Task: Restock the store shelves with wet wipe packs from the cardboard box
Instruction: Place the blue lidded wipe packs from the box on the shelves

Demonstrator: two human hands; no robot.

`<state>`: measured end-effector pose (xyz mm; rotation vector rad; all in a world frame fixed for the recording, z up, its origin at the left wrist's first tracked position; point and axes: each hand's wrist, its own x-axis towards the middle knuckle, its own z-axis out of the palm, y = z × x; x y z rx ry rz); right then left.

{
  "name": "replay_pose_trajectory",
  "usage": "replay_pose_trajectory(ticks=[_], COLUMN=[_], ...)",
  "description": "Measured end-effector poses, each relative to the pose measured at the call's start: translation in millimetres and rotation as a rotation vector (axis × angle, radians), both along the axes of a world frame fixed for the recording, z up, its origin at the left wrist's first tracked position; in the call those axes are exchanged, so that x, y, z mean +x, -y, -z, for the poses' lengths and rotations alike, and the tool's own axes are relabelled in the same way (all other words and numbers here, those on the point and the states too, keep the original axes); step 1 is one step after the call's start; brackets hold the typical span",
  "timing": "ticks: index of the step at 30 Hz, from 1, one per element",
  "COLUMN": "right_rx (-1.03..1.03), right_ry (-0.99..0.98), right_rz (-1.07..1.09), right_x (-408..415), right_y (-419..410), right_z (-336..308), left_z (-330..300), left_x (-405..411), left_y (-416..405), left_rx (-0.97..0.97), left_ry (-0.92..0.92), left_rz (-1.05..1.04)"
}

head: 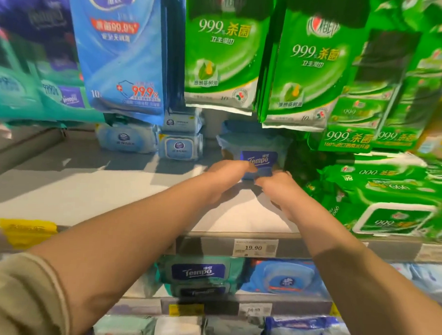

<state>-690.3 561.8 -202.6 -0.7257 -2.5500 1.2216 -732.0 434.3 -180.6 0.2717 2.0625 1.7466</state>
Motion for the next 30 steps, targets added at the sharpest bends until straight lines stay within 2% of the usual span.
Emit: replay_pose_trajectory(ticks=[3, 6, 7, 10, 13, 19, 21, 27, 30], right_rx=[-0.061, 0.037, 0.085, 0.229, 0.333, 0.439, 0.463, 0.424, 0.415], right_ry=[0.007, 0.064, 0.078, 0.069, 0.073, 0.3, 0.342, 0.385, 0.332], right_rz=[-0.013, -0.004, 0.003, 0.041, 0.009, -0.107, -0.125, -0.107, -0.149], right_x=[-7, -9, -9, -6, -8, -22, -24, -14, -2], right_y=[-4, -8, -10, -14, -11, -6, -4, 7, 17], right_z=[0, -5, -5, -3, 1, -2, -2, -6, -11], left_z=[3, 4, 5, 13, 18, 17, 14, 10, 5], left_x=[-11, -17, -19, -22, -27, -36, -35, -28, -24], left_y=[-7, -4, -2, 1, 0, -7, -7, 9, 26], left_rx=[-0.082, -0.165, -0.25, -0.686, -0.844, -0.791, -0.825, -0.933, -0.934], left_ry=[-0.008, -0.089, -0.18, -0.577, -0.713, -0.662, -0.664, -0.643, -0.619], left_rz=[0.065, 0.09, 0.085, 0.179, 0.262, 0.3, 0.323, 0.378, 0.391])
